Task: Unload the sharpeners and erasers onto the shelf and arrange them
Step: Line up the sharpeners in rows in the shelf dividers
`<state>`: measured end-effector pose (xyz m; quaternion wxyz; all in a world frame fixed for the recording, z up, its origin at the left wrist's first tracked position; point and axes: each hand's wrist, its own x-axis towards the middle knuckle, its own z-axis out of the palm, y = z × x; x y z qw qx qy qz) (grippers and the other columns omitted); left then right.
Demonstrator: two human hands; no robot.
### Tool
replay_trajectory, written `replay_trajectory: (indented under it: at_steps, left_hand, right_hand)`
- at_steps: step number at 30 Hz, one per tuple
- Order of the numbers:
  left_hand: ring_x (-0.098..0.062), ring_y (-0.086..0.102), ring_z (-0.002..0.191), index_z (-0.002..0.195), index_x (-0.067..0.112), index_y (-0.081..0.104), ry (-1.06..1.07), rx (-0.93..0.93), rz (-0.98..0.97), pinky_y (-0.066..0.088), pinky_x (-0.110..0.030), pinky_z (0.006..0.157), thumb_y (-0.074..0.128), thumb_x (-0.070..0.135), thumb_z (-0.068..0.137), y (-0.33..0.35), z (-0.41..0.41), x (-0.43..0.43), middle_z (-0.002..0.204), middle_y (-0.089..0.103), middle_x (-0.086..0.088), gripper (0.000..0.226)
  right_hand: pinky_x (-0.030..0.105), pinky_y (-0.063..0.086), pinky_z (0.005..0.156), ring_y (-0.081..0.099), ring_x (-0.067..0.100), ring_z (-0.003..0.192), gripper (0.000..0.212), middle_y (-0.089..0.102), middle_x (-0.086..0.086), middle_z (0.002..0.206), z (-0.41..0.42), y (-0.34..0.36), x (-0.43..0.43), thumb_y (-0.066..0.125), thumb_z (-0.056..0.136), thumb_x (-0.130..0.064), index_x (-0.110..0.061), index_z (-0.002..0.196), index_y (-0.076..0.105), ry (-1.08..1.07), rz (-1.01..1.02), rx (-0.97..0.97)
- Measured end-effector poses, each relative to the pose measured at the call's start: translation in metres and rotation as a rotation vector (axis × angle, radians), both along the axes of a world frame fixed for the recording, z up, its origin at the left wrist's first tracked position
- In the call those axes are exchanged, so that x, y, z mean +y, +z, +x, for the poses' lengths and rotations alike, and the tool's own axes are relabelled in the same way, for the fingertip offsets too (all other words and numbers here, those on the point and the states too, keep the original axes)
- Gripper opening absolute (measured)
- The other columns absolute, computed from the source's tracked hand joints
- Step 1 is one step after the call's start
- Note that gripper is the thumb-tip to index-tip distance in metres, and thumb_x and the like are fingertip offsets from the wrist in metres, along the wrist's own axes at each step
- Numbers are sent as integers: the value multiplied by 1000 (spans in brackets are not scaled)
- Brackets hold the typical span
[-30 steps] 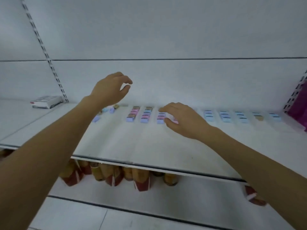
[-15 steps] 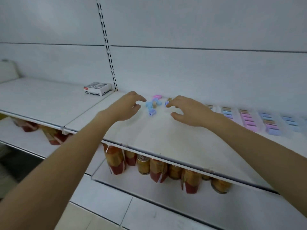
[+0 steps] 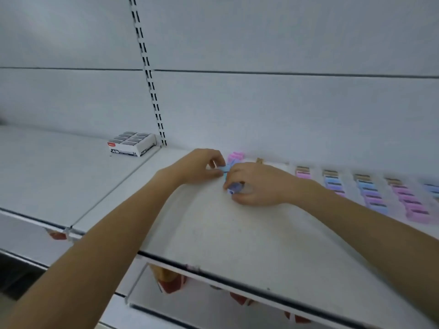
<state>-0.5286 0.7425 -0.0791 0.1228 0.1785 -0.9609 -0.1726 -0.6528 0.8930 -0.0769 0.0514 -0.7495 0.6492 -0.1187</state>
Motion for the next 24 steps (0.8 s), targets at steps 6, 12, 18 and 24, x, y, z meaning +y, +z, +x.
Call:
replay_trajectory:
  at_steps: [6, 12, 18, 24]
  left_hand:
    - [3, 55, 68, 98, 15, 63, -80, 64, 215, 38, -2, 63, 53, 16, 93, 0, -4, -26, 87, 63, 1, 12]
    - [6, 59, 65, 104, 12, 60, -193, 237, 483, 42, -4, 64, 43, 9, 97, -7, 4, -35, 80, 62, -3, 18]
    - [6, 55, 58, 108, 11, 61, -238, 277, 560, 41, -5, 59, 42, 7, 96, -6, 3, -36, 79, 62, 1, 22]
    - [4, 49, 57, 107, 20, 62, -282, 295, 602, 38, -4, 61, 60, 5, 87, -7, 8, -27, 71, 54, 10, 25]
  right_hand:
    - [37, 46, 82, 54, 16, 88, 12, 56, -4, 93, 9, -5, -6, 58, 79, -13, -19, 89, 60, -134, -68, -85]
    - [23, 40, 78, 48, 8, 83, 28, 50, -8, 90, 24, -9, -4, 61, 81, -14, -17, 109, 61, -308, -97, -128]
    - [8, 34, 71, 47, 8, 76, 19, 53, 2, 87, 38, -21, -8, 63, 75, 2, -7, 91, 66, -451, -381, -263]
    - [9, 41, 78, 58, 10, 94, 39, 58, -1, 109, 42, -17, 3, 50, 88, -1, -21, 121, 49, -607, -481, -631]
